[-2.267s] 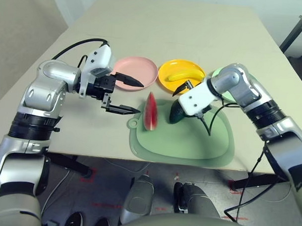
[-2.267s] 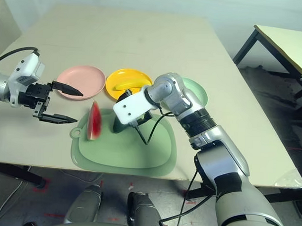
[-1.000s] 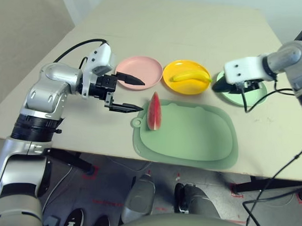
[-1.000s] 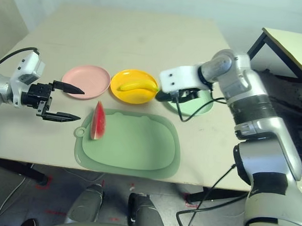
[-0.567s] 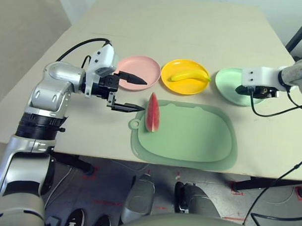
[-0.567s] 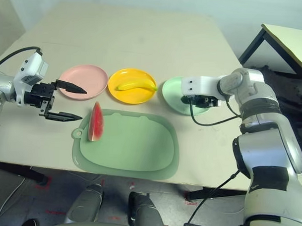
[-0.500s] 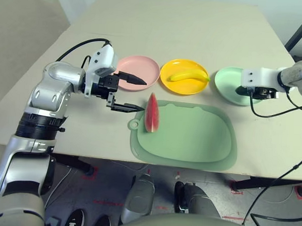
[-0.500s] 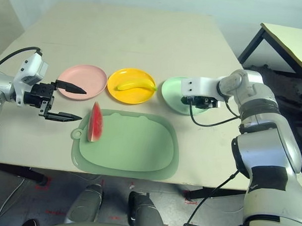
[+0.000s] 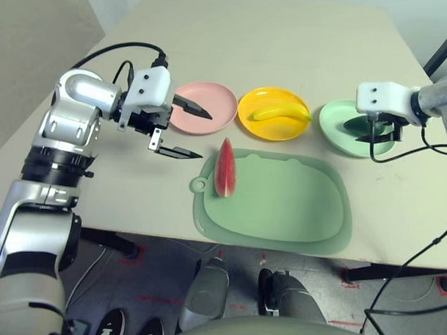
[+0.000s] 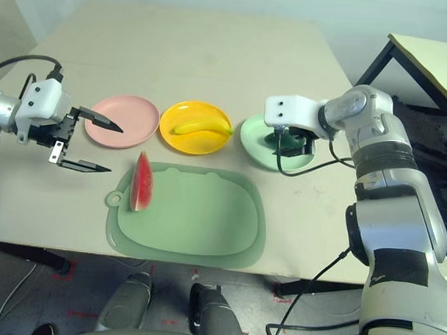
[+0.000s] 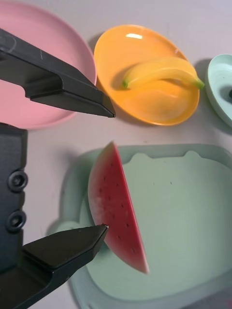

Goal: Place the fruits into color-matched plates.

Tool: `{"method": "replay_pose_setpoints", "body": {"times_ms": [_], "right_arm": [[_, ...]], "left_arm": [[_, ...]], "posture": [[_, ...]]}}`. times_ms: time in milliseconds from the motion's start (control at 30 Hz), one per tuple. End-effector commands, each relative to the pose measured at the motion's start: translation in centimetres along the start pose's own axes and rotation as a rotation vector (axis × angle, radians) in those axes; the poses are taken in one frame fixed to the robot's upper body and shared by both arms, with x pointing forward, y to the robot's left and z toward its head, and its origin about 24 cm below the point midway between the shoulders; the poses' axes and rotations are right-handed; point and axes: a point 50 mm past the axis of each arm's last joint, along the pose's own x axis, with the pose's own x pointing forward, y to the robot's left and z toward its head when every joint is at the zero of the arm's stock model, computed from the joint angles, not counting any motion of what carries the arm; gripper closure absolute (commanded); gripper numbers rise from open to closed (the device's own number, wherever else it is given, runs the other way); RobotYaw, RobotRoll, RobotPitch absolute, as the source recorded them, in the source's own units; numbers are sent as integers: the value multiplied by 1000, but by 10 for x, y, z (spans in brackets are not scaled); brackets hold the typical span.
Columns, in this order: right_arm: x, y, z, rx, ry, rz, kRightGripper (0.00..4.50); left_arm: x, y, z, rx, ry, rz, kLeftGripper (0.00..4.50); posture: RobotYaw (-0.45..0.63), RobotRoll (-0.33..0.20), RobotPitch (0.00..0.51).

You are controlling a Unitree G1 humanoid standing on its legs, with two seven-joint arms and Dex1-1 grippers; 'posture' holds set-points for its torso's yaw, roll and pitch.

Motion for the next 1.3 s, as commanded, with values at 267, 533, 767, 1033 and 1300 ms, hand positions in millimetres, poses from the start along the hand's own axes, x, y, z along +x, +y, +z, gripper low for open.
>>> {"method": "replay_pose_setpoints", "body": {"times_ms": [267,533,767,1033,1300], "right_arm": [[-1,92,22,514,-467,174,21],[28,144,34,550,-712,110,21],[58,171,10,543,-815,-172,21],[68,191,-4,562,-816,-301,21],[69,195,0,596,-827,-354,21]], "left_arm": [[25,14,2,124,3,-132,0],[42,14,3,181,8,-221,0],[62,9,6,299,57,-369,0],[87,8,9,487,124,-532,0],[110,-3,3,544,129,-646,0]], "posture": [[181,0,142],[186,0,142],[168,0,139],[130,0,132],[86,0,114]]}}
